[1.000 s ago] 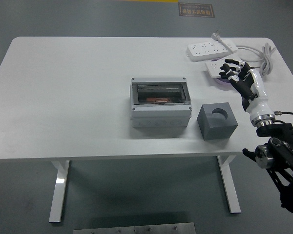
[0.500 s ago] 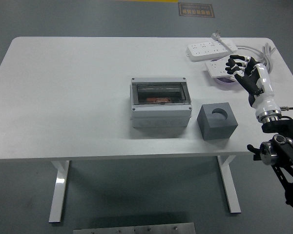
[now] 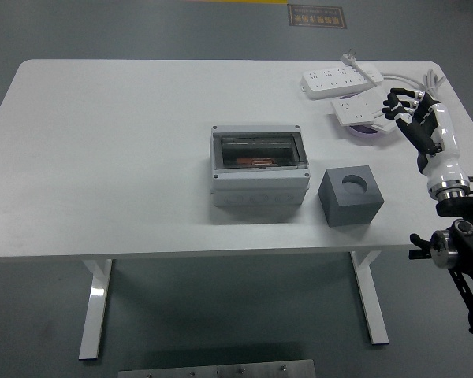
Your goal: Fetch the battery,place it into the box,close the lid of the box
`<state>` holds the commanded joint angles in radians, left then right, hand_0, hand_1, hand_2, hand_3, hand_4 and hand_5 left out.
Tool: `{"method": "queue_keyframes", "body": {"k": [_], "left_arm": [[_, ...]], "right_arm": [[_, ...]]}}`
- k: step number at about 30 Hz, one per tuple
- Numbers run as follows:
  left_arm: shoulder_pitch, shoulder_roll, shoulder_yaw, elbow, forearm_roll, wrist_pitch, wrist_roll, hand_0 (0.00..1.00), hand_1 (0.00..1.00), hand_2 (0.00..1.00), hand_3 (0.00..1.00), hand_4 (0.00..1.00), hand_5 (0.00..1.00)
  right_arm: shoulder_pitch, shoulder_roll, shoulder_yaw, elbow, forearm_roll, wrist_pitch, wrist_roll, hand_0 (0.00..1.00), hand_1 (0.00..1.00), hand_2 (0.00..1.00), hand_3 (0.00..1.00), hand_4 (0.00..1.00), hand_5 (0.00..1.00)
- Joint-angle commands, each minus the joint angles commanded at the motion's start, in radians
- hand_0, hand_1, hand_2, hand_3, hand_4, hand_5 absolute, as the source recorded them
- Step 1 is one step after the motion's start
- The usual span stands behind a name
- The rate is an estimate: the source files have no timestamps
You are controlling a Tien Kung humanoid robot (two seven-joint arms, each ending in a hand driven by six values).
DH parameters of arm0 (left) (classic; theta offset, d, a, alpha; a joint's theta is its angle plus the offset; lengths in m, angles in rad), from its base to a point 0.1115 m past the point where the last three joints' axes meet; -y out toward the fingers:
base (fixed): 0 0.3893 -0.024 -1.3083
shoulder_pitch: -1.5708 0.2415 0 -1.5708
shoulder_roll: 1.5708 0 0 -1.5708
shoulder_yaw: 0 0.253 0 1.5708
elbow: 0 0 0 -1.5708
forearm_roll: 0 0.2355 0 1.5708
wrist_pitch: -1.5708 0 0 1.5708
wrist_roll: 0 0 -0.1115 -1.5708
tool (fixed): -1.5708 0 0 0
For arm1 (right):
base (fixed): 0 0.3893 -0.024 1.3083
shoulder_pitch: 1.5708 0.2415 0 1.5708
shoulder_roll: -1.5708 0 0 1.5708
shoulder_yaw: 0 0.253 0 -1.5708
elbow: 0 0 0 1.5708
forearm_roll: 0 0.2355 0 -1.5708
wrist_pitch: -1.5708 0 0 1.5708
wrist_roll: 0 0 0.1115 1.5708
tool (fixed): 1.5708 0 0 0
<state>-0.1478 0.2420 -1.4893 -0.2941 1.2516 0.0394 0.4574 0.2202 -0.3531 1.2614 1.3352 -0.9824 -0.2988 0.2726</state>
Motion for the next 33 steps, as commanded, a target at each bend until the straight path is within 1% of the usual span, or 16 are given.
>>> {"method": "queue_keyframes", "body": {"k": [5, 10, 16, 17, 21, 23, 29, 33], "left_arm": [[0.008, 0.002, -0.002, -0.004, 0.003, 0.001, 0.008, 0.588, 0.692, 0.644, 0.607, 0.690, 0.202], [0.020, -0.002, 0.006, -0.005, -0.017, 0.010, 0.009, 0.588, 0.692, 0.644, 0.607, 0.690, 0.202], [0.034, -0.008, 0.020, -0.005, -0.048, 0.021, 0.005, 0.589, 0.690, 0.643, 0.608, 0.690, 0.202], [0.036, -0.008, 0.022, -0.005, -0.052, 0.023, 0.006, 0.589, 0.689, 0.643, 0.608, 0.689, 0.203], [0.039, -0.006, 0.025, -0.007, -0.063, 0.030, 0.007, 0.589, 0.689, 0.643, 0.608, 0.689, 0.203], [0.039, -0.004, 0.025, -0.007, -0.065, 0.031, 0.006, 0.590, 0.689, 0.643, 0.607, 0.688, 0.205], [0.039, 0.000, 0.025, -0.006, -0.068, 0.034, 0.004, 0.590, 0.688, 0.642, 0.607, 0.688, 0.206], [0.045, -0.002, 0.026, -0.008, -0.068, 0.035, 0.007, 0.590, 0.688, 0.642, 0.607, 0.688, 0.206]], "right_arm": [[0.003, -0.005, 0.004, 0.003, 0.000, -0.005, 0.003, 0.611, 0.556, 0.534, 0.617, 0.707, 0.463], [0.004, -0.010, -0.003, -0.001, 0.007, -0.007, 0.002, 0.611, 0.556, 0.534, 0.617, 0.707, 0.463], [0.013, -0.001, -0.025, -0.012, 0.012, -0.004, -0.003, 0.611, 0.552, 0.533, 0.619, 0.703, 0.458], [0.015, 0.000, -0.029, -0.013, 0.013, -0.004, -0.003, 0.611, 0.552, 0.535, 0.627, 0.689, 0.441], [0.020, 0.005, -0.042, -0.017, 0.016, -0.003, -0.003, 0.611, 0.552, 0.535, 0.627, 0.689, 0.441], [0.021, 0.004, -0.044, -0.018, 0.017, -0.004, -0.003, 0.610, 0.549, 0.544, 0.633, 0.674, 0.424], [0.025, 0.005, -0.050, -0.019, 0.019, -0.003, -0.003, 0.600, 0.550, 0.544, 0.635, 0.670, 0.418], [0.028, 0.006, -0.056, -0.020, 0.021, -0.003, -0.002, 0.600, 0.550, 0.544, 0.635, 0.670, 0.418]]}}
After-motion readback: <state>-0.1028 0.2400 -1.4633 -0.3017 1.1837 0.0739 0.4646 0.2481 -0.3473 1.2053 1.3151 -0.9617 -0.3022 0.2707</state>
